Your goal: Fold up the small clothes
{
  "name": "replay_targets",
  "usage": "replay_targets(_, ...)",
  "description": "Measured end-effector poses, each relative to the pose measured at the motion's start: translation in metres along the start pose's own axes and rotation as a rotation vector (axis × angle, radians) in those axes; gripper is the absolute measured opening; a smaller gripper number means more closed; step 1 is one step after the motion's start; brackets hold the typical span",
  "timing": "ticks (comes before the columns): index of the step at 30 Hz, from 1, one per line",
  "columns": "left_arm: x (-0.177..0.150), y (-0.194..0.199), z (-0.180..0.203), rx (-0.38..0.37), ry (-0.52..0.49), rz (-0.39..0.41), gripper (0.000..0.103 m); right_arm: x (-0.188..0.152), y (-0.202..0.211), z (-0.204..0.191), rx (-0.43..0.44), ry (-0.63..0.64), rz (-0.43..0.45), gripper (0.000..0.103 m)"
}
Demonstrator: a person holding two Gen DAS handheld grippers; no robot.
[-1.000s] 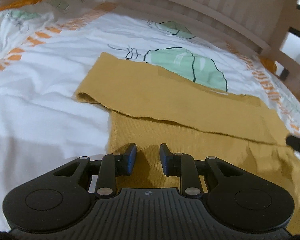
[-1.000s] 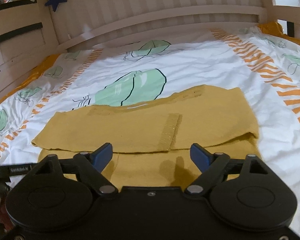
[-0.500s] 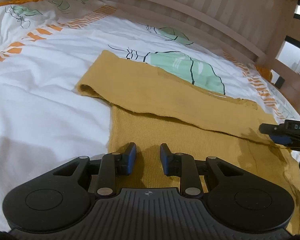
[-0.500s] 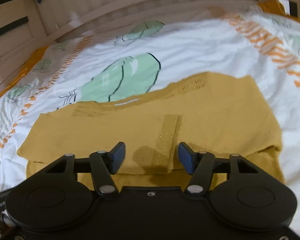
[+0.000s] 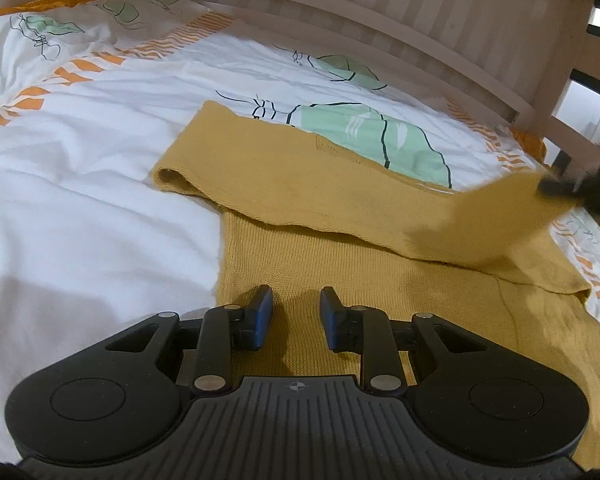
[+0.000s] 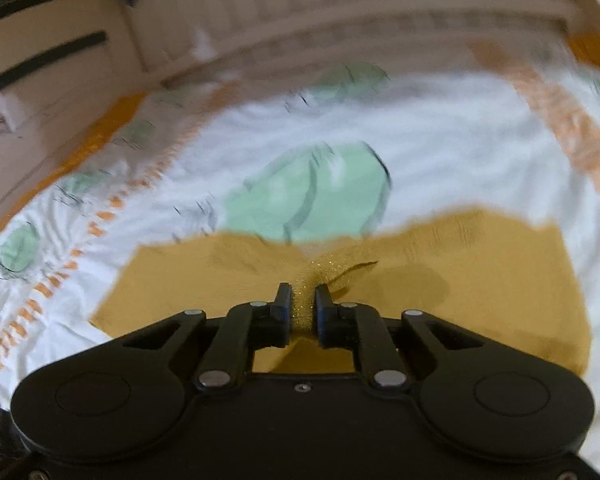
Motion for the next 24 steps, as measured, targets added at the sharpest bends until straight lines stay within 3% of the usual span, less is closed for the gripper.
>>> replay_targets(5,0.000,0.000,0.000,0.000,0.000,0.000,0.026,0.048,0.027,0.006,-0.013,0.035,0.087,0.018)
replay_targets(10,0.000,0.000,-0.001,0.000,0.000,0.002,0.026,0.058,0.033,0.050,-0.131,0.048,0.100,0.018)
replay_targets(14,0.000,0.000,0.000,0.000,0.003,0.005,0.026,0.038,0.017,0.089,-0.214,0.017,0.042,0.017)
replay_targets(16,0.000,0.000,0.001,0.000,0.006,0.006,0.026,0.027,0.010,0.100,-0.241,0.007,0.010,0.007)
replay_targets(23,0.000,0.000,0.001,0.001,0.005,0.007,0.026,-0.014,-0.005,0.139,-0.291,-0.053,-0.081,0.008)
replay_targets(24,0.000,0.000,0.001,0.001,0.006,0.007,0.026,-0.018,-0.005,0.142,-0.287,-0.074,-0.087,0.011)
Point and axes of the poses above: each gripper's, at about its wrist camera, not at the fingertips, and y roughly against the way its jaws point, z to its right, x to its top, the point moved 10 cm from there along -y, roughly the way its jaws point, and after that the axes turned 4 degrees about z, right-handed, at the moved point
